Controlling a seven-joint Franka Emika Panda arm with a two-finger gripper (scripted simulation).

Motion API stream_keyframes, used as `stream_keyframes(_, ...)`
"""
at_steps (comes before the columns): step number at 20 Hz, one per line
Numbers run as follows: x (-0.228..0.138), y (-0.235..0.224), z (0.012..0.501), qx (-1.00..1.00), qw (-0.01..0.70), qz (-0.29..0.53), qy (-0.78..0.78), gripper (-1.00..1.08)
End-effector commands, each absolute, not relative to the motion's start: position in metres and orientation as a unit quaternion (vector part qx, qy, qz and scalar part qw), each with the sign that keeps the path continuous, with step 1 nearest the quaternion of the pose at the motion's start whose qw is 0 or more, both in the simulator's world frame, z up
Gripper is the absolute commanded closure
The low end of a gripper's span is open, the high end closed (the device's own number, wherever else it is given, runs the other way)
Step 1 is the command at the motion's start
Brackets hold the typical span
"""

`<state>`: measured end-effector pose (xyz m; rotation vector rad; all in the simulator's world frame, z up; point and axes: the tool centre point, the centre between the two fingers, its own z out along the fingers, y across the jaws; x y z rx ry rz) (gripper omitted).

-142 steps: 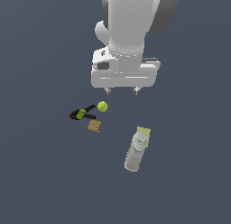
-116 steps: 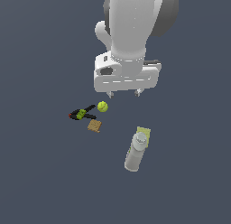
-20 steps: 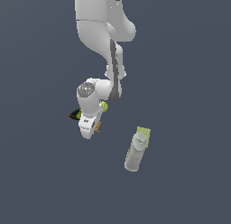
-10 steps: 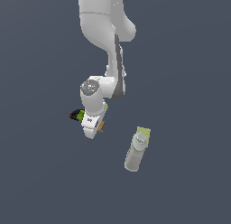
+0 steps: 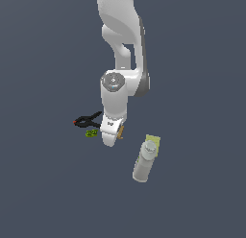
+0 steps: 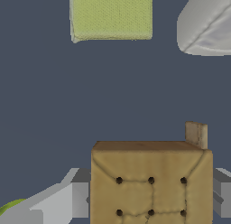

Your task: Pick up a designated object from a clutter of objects.

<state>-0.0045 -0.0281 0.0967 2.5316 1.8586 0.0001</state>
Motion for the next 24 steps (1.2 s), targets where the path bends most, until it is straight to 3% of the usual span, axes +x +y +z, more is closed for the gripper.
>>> stream_keyframes(1, 0.004, -0.007, 0.118, 0.806, 0.001, 0.000, 0.592, 1.08)
stream_keyframes(24, 0.080, 0.170, 0.294, 0.806, 0.000, 0.000, 0.591, 1.08)
